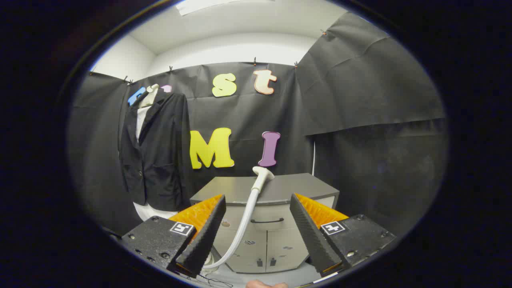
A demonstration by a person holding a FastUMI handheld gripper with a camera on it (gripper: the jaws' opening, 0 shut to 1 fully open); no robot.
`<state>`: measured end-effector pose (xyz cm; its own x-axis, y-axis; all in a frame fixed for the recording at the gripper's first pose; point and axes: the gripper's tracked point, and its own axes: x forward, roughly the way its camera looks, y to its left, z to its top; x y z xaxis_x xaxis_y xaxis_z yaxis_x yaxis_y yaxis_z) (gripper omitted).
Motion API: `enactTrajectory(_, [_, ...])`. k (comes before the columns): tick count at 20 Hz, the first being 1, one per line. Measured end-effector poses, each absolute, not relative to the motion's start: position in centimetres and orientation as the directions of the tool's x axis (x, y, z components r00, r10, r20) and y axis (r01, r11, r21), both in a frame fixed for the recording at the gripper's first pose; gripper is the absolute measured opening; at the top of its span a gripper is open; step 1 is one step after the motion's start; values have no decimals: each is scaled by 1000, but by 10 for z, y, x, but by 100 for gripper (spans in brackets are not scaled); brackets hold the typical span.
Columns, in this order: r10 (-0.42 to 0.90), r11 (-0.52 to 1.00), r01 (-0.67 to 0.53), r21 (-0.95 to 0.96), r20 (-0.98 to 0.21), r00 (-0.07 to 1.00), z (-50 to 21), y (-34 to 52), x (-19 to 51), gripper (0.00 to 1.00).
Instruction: Iron the clothes twice with a garment steamer, once on the left side and once on the right side.
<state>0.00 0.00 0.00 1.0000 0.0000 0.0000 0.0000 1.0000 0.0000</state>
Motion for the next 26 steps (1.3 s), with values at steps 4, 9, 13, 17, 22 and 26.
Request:
enactTrajectory(4, [2,1000,-2,-5,-9,1000,-4,3,0,100])
enactTrajectory(9, [-14,1000,14,8,-31,999,-7,5,-1,100])
enactTrajectory(13, [-43,999,43,12,-31,999,-7,5,-4,100])
enactTrajectory(17, [-74,997,75,17,-45,996,-11,13,-5,100])
enactTrajectory(22, [-122,991,125,40,-69,990,-12,31,-5,100])
enactTrajectory(26, [-179,980,186,73,-86,980,-12,35,-3,100])
